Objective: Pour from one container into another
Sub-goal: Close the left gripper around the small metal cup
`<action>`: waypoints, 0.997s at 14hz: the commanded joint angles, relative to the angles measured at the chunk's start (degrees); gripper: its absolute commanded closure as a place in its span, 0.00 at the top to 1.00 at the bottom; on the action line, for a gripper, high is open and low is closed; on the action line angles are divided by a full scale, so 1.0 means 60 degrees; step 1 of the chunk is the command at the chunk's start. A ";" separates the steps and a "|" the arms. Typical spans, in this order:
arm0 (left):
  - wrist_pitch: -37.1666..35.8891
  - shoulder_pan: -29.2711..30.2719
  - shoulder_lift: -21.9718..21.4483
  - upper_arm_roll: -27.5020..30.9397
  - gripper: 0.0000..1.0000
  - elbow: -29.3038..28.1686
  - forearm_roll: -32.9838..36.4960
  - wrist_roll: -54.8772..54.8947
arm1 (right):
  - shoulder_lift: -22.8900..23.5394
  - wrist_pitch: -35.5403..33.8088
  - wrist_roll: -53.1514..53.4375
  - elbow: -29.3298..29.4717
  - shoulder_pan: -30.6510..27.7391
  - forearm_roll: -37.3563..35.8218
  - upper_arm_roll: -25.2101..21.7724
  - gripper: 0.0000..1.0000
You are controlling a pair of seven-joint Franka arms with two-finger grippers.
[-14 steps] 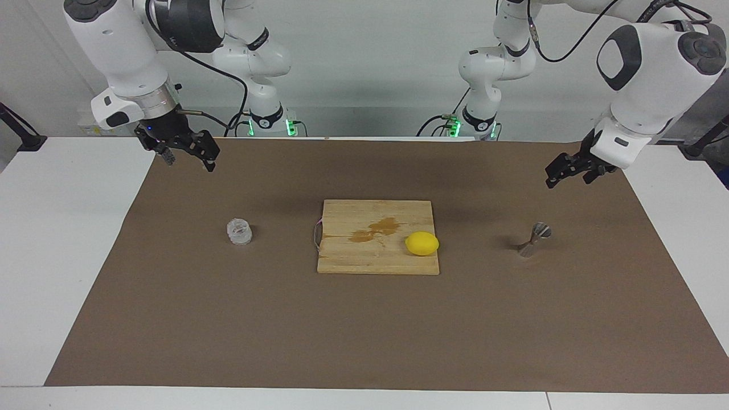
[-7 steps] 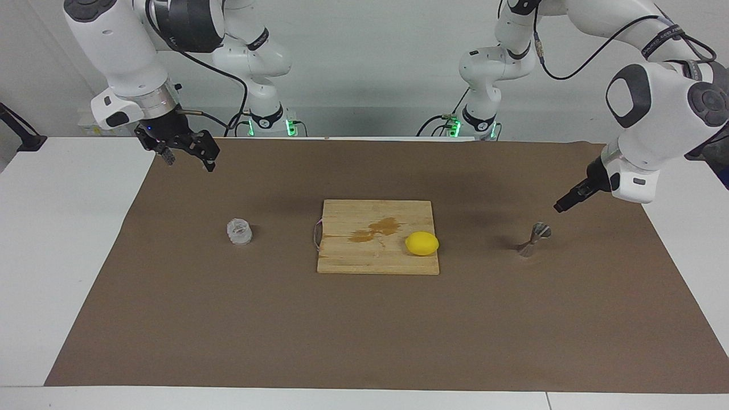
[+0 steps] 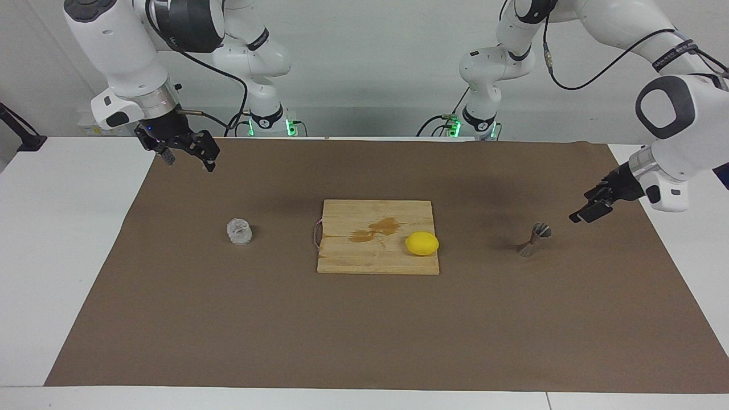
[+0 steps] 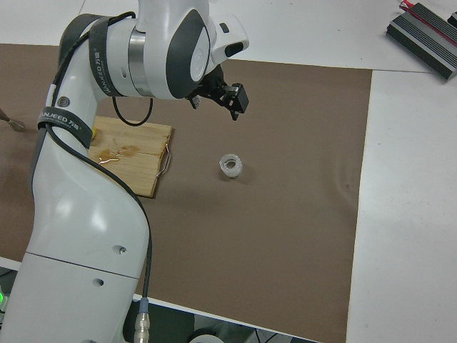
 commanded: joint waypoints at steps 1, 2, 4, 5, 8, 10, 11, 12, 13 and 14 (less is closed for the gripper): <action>-0.0026 0.0109 0.0506 0.0240 1.00 0.0200 -0.0806 -0.0891 | -0.0077 -0.0007 -0.0158 -0.0040 -0.0105 0.0125 0.0044 1.00; -0.0026 0.0168 0.0681 0.0255 1.00 0.0199 -0.0881 -0.1096 | -0.0077 -0.0007 -0.0158 -0.0040 -0.0105 0.0110 0.0044 1.00; 0.0178 0.0343 0.0844 0.0269 1.00 0.0112 -0.1260 -0.1404 | -0.0077 -0.0007 -0.0158 -0.0040 -0.0105 0.0125 0.0044 1.00; 0.0223 0.0388 0.0873 0.0269 1.00 -0.0005 -0.1320 -0.1449 | -0.0077 -0.0007 -0.0158 -0.0040 -0.0105 0.0125 0.0044 1.00; 0.0209 0.0505 0.1224 0.0313 1.00 -0.0151 -0.1612 -0.1580 | -0.0077 -0.0007 -0.0158 -0.0040 -0.0105 0.0125 0.0044 1.00; 0.0209 0.0477 0.1371 0.0546 1.00 -0.0487 -0.2342 -0.1698 | -0.0077 -0.0007 -0.0158 -0.0040 -0.0105 0.0125 0.0044 1.00; 0.0252 0.0360 0.1415 0.0765 1.00 -0.0634 -0.2607 -0.1698 | -0.0077 -0.0007 -0.0158 -0.0040 -0.0105 0.0125 0.0044 1.00; 0.0325 0.0243 0.1445 0.0898 1.00 -0.0766 -0.2784 -0.1698 | -0.0077 -0.0007 -0.0158 -0.0040 -0.0105 0.0125 0.0044 1.00; 0.0457 0.0140 0.1459 0.0943 1.00 -0.0956 -0.2945 -0.1698 | -0.0077 -0.0007 -0.0158 -0.0040 -0.0105 0.0125 0.0044 1.00; 0.0617 0.0081 0.1460 0.0987 1.00 -0.1161 -0.3179 -0.1684 | -0.0077 -0.0007 -0.0158 -0.0040 -0.0105 0.0110 0.0044 1.00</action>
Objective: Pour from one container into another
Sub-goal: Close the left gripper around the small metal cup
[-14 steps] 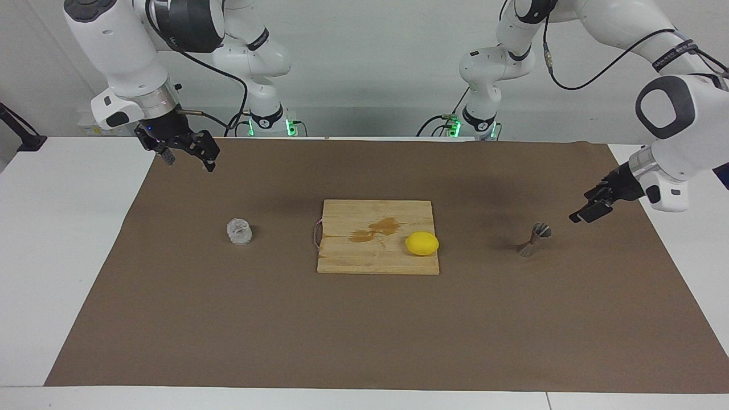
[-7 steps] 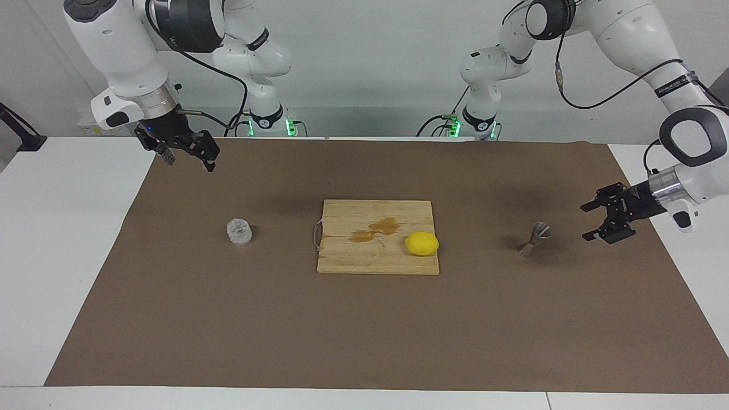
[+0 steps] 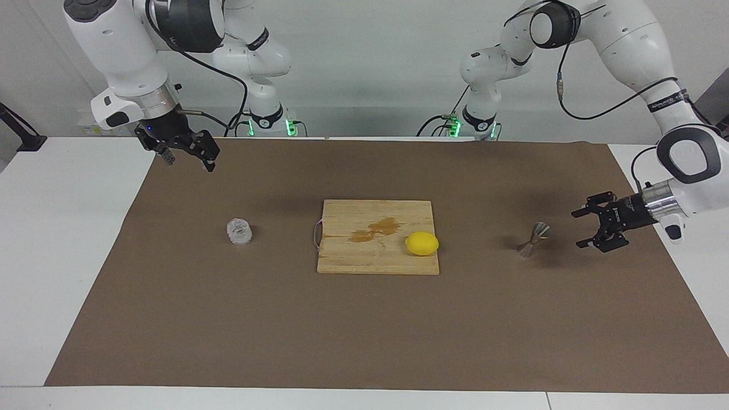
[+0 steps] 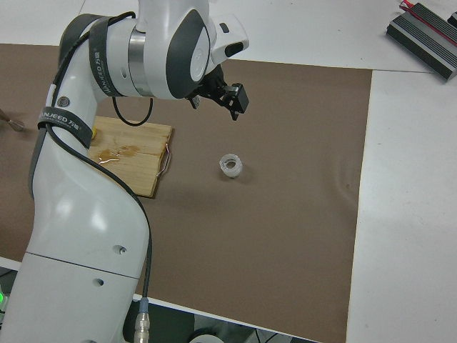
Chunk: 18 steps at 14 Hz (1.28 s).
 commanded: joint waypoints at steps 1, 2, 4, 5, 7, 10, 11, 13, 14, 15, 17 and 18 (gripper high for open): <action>0.0446 -0.0520 -0.0031 0.0457 1.00 -0.0652 -0.0674 -0.0074 | -0.0077 -0.0007 -0.0158 -0.0040 -0.0105 0.0125 0.0030 1.00; 0.0447 -0.0957 0.0013 0.0938 1.00 -0.0742 -0.0967 -0.0059 | -0.0077 -0.0007 -0.0158 -0.0040 -0.0105 0.0125 0.0044 1.00; 0.0432 -0.1444 0.0013 0.1454 1.00 -0.0874 -0.1247 -0.0059 | -0.0077 -0.0007 -0.0158 -0.0040 -0.0105 0.0125 0.0044 1.00; 0.0432 -0.1445 0.0013 0.1470 1.00 -0.0874 -0.1248 -0.0044 | -0.0077 -0.0007 -0.0158 -0.0040 -0.0105 0.0125 0.0044 1.00; 0.0432 -0.1503 0.0028 0.1470 1.00 -0.0976 -0.1364 -0.0058 | -0.0077 -0.0007 -0.0158 -0.0040 -0.0105 0.0125 0.0030 1.00; 0.0418 -0.1708 0.0188 0.1499 1.00 -0.1255 -0.1600 -0.0029 | -0.0077 -0.0007 -0.0158 -0.0040 -0.0105 0.0125 0.0044 1.00; 0.0432 -0.1708 0.0232 0.1499 1.00 -0.1270 -0.1614 -0.0015 | -0.0077 -0.0007 -0.0158 -0.0040 -0.0105 0.0125 0.0030 1.00; 0.0447 -0.1781 0.0262 0.1528 1.00 -0.1415 -0.1789 0.0102 | -0.0077 -0.0007 -0.0158 -0.0040 -0.0105 0.0125 0.0044 1.00; 0.0432 -0.1810 0.0277 0.1645 1.00 -0.1489 -0.2008 0.0103 | -0.0077 -0.0007 -0.0158 -0.0040 -0.0105 0.0125 0.0030 1.00; 0.0403 -0.1854 0.0277 0.1805 1.00 -0.1518 -0.2271 0.0103 | -0.0077 -0.0007 -0.0158 -0.0040 -0.0105 0.0125 0.0029 1.00; 0.0315 -0.1767 0.0291 0.1836 1.00 -0.1636 -0.2507 0.0103 | -0.0077 -0.0007 -0.0158 -0.0040 -0.0105 0.0125 0.0044 1.00; 0.0301 -0.1752 0.0291 0.1836 1.00 -0.1636 -0.2566 0.0103 | -0.0077 -0.0007 -0.0158 -0.0040 -0.0105 0.0125 0.0044 1.00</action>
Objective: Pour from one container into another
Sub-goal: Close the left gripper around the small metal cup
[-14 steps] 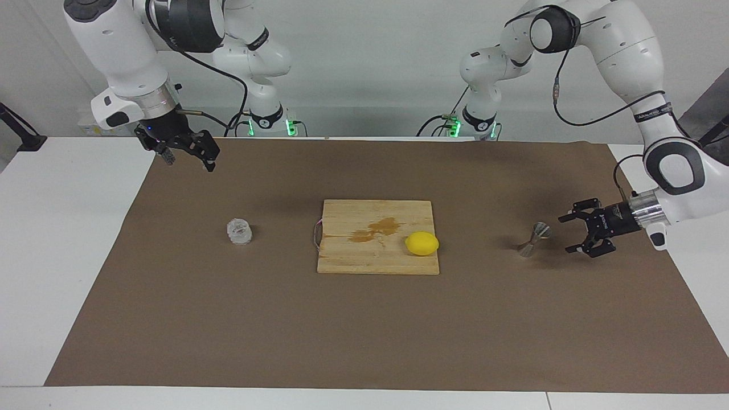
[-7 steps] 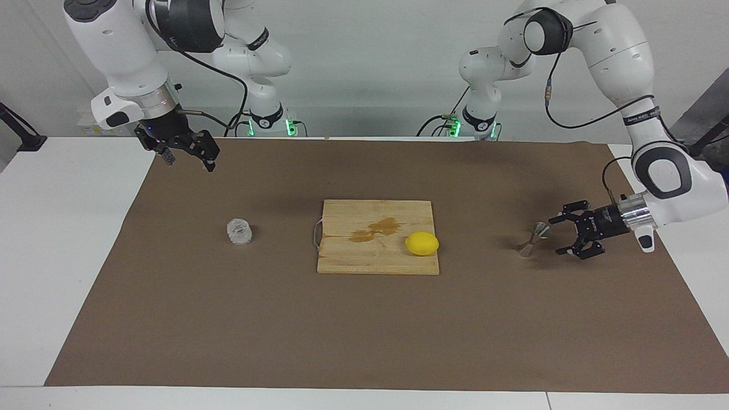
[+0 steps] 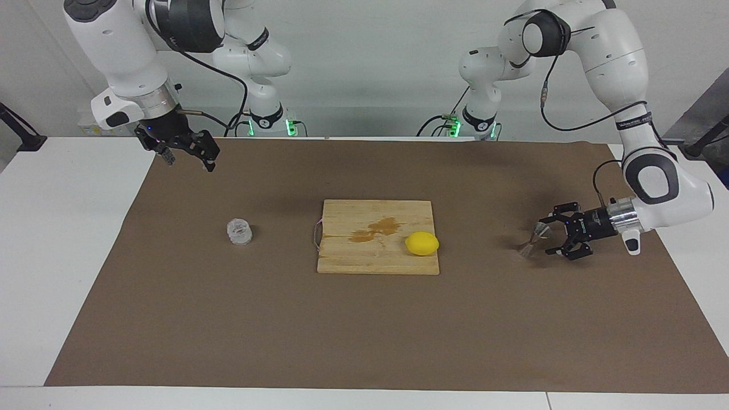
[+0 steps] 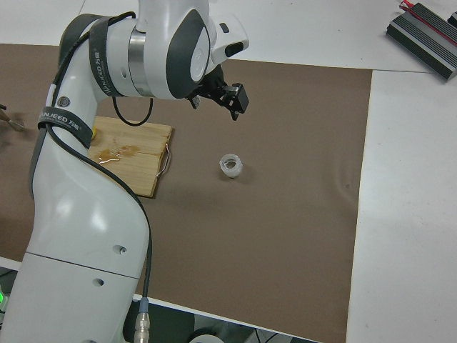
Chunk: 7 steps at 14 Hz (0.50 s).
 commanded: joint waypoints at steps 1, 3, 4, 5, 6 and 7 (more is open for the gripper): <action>-0.0033 -0.0145 -0.0024 0.0247 1.00 -0.0217 -0.0457 0.0096 | -0.0077 -0.0007 -0.0158 -0.0040 -0.0105 0.0125 0.0044 1.00; -0.0238 -0.0057 -0.0009 0.0232 1.00 -0.0319 -0.0852 0.0227 | -0.0077 -0.0007 -0.0158 -0.0040 -0.0105 0.0110 0.0044 1.00; -0.0311 -0.0043 -0.0009 0.0232 1.00 -0.0378 -0.0999 0.0373 | -0.0077 -0.0007 -0.0158 -0.0040 -0.0105 0.0125 0.0044 1.00; -0.0471 -0.0013 0.0063 0.0247 1.00 -0.0407 -0.1189 0.0389 | -0.0077 -0.0007 -0.0158 -0.0040 -0.0105 0.0125 0.0044 1.00; -0.0502 0.0030 0.0180 0.0247 1.00 -0.0408 -0.1278 0.0404 | -0.0077 -0.0007 -0.0158 -0.0040 -0.0105 0.0125 0.0044 1.00; -0.0531 0.0045 0.0196 0.0232 1.00 -0.0408 -0.1293 0.0418 | -0.0077 -0.0007 -0.0158 -0.0040 -0.0105 0.0125 0.0044 1.00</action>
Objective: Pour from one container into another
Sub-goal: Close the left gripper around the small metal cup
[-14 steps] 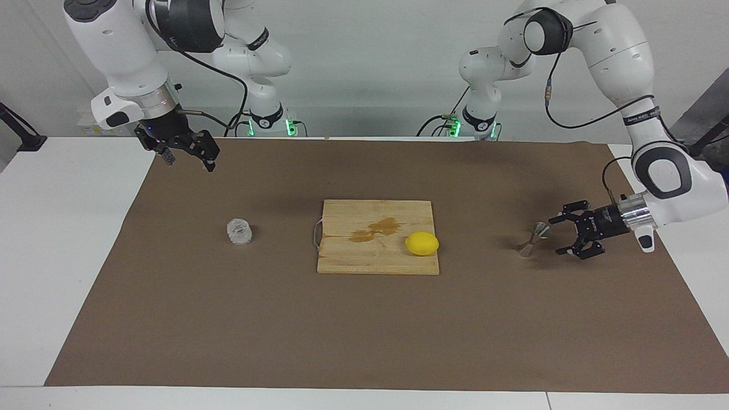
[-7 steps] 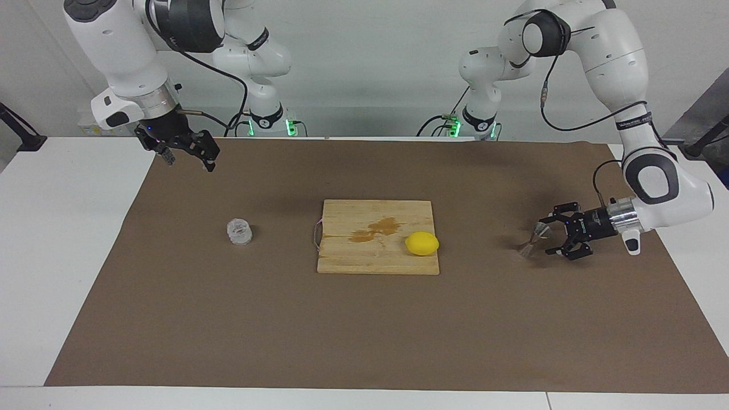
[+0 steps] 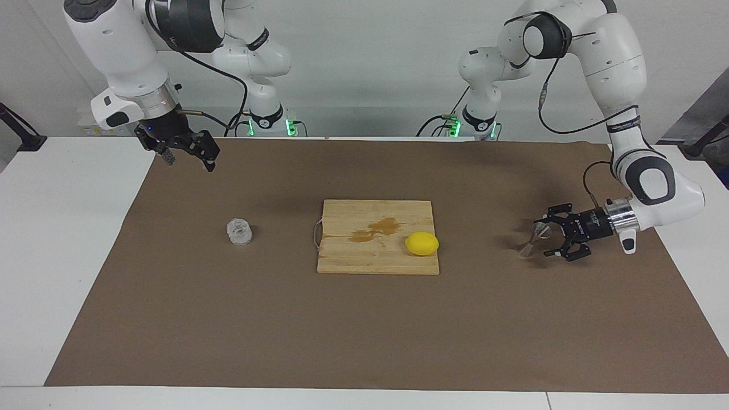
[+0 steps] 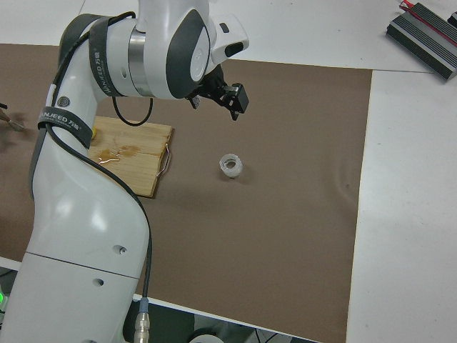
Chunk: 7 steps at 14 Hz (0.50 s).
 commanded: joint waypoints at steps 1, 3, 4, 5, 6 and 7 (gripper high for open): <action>-0.0377 0.0041 0.0135 0.0128 1.00 -0.0092 -0.0326 0.0260 | -0.0077 -0.0007 -0.0158 -0.0040 -0.0105 0.0125 0.0044 1.00; -0.0626 0.0071 0.0165 0.0128 1.00 -0.0136 -0.0560 0.0304 | -0.0077 -0.0007 -0.0158 -0.0040 -0.0105 0.0125 0.0044 1.00; -0.0671 0.0085 0.0179 0.0128 1.00 -0.0136 -0.0575 0.0304 | -0.0077 -0.0007 -0.0158 -0.0040 -0.0105 0.0125 0.0030 1.00; -0.0686 0.0085 0.0179 0.0128 1.00 -0.0136 -0.0576 0.0348 | -0.0077 -0.0007 -0.0158 -0.0040 -0.0105 0.0125 0.0044 1.00; -0.0700 0.0085 0.0179 0.0128 1.00 -0.0136 -0.0576 0.0377 | -0.0077 -0.0007 -0.0158 -0.0040 -0.0105 0.0125 0.0030 1.00; -0.0773 0.0100 0.0179 0.0128 1.00 -0.0136 -0.0590 0.0421 | -0.0077 -0.0007 -0.0158 -0.0040 -0.0105 0.0125 0.0044 1.00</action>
